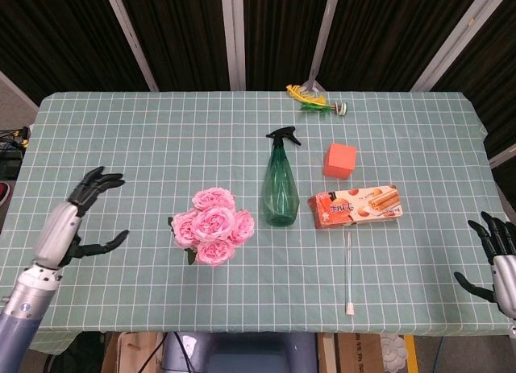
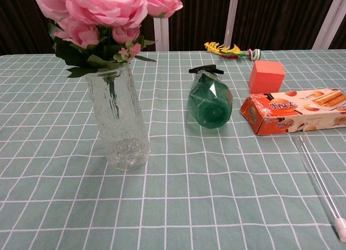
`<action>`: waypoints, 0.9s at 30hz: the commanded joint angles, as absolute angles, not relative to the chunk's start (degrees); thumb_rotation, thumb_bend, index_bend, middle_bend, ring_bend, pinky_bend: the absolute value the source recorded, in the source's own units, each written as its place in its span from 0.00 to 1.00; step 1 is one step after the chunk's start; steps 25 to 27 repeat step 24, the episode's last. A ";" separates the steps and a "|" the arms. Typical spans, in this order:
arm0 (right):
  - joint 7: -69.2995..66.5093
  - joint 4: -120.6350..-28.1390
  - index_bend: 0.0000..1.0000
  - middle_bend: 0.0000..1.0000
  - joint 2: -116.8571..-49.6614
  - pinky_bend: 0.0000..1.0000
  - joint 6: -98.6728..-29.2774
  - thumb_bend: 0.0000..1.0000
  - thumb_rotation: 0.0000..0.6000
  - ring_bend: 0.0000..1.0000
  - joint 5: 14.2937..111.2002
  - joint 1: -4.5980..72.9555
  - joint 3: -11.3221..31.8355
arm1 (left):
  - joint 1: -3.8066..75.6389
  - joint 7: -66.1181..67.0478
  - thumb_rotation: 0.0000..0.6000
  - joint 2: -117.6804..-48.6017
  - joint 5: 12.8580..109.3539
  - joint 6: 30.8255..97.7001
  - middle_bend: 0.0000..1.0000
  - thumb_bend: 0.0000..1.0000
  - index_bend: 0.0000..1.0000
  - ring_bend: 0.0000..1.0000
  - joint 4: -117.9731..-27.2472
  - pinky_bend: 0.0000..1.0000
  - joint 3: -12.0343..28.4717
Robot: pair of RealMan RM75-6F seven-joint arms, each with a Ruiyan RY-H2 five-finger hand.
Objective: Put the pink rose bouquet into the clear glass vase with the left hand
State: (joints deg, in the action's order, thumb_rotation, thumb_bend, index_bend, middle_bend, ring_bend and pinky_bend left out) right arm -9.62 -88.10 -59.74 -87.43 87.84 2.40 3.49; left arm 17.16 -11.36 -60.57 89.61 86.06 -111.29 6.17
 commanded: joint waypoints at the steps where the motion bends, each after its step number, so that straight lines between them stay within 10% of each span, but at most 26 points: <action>1: -9.45 -88.15 0.15 0.05 -59.73 0.00 -87.70 0.21 1.00 0.02 88.19 2.36 3.41 | 4.29 6.08 1.00 -70.67 90.66 103.06 0.17 0.34 0.21 0.03 -96.55 0.11 2.33; 27: -5.18 -89.93 0.15 0.05 -60.12 0.00 -87.08 0.21 1.00 0.02 89.79 3.09 2.70 | 3.43 0.02 1.00 -68.76 85.30 93.87 0.15 0.34 0.22 0.03 -92.35 0.10 1.84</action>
